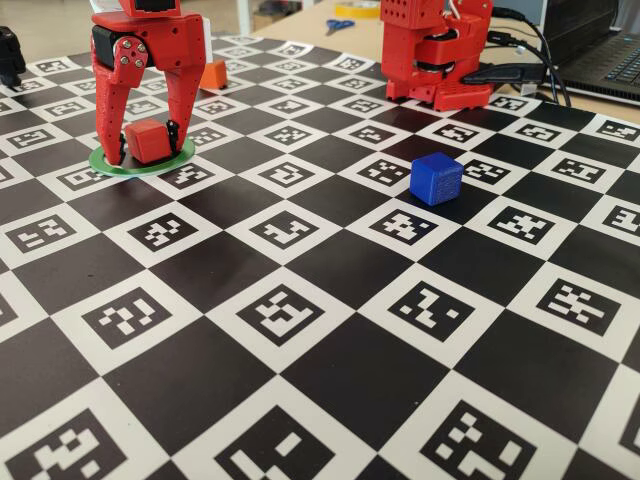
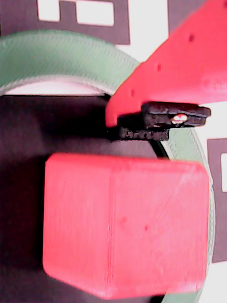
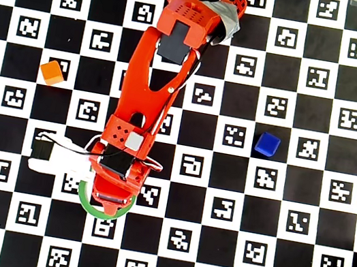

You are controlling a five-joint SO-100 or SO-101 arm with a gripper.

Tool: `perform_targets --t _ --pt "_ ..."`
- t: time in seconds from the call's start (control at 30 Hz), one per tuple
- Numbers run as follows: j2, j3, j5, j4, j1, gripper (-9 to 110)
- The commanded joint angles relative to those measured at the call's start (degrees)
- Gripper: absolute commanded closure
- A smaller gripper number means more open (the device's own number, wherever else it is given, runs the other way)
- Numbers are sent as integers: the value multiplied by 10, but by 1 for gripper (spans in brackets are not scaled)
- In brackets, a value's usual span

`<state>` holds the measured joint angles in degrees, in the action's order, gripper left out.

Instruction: Grab the red cube then put it in the green circle then put the blue cube on top and finally the orange cube on top

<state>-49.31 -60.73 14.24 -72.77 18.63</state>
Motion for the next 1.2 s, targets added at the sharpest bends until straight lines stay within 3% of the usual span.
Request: perform_targets --t 0.0,0.83,1.17 --pt "-86 6 -4 5 9 68" --pt "-197 7 -18 -62 4 66" --pt "-314 -46 -89 -134 -11 65"
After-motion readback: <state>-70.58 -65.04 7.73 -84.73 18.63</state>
